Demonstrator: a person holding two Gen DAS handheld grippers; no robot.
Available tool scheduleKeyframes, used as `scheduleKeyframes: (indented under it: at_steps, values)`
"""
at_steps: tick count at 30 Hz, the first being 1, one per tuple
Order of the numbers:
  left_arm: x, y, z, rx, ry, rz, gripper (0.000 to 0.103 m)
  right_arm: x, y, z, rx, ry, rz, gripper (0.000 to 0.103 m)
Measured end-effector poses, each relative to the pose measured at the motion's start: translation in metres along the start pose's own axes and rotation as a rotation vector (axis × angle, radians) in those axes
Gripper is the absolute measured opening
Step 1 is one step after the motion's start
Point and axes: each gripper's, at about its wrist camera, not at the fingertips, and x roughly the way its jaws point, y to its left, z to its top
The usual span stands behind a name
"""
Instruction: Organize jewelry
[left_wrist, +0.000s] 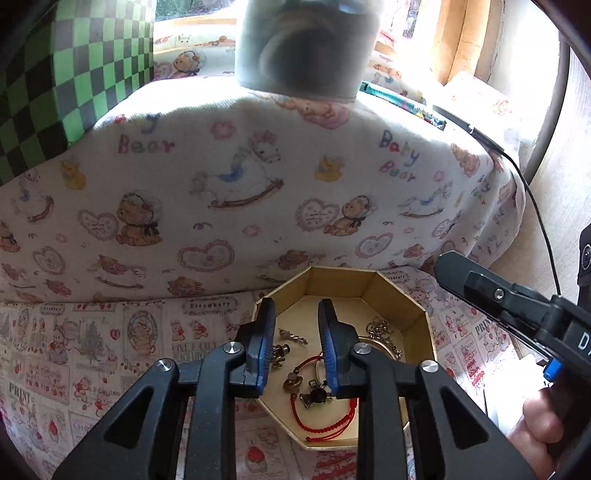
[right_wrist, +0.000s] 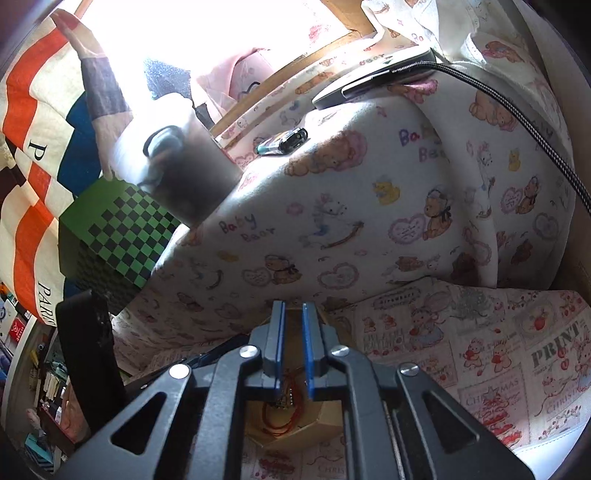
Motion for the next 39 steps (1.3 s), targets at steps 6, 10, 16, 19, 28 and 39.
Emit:
scheduleKeyframes:
  at_steps: [6, 10, 16, 19, 28, 39]
  values:
    - [-0.047, 0.013, -0.003, -0.014, -0.109, 0.038, 0.035, -0.015, 0.013, 0.001, -0.057, -0.047, -0.032, 0.034]
    - [-0.088, 0.025, -0.013, 0.029, -0.208, 0.106, 0.047, -0.023, 0.034, -0.003, -0.127, -0.071, -0.064, 0.038]
    - [-0.147, 0.057, -0.039, 0.003, -0.317, 0.129, 0.072, -0.037, 0.091, -0.025, -0.32, -0.159, -0.132, 0.057]
    - [-0.166, 0.068, -0.05, -0.003, -0.405, 0.141, 0.094, -0.045, 0.113, -0.042, -0.393, -0.199, -0.152, 0.072]
    - [-0.171, 0.094, -0.085, 0.004, -0.508, 0.161, 0.103, -0.053, 0.13, -0.091, -0.572, -0.358, -0.245, 0.103]
    - [-0.168, 0.111, -0.107, 0.013, -0.569, 0.2, 0.103, -0.051, 0.114, -0.099, -0.558, -0.436, -0.241, 0.103]
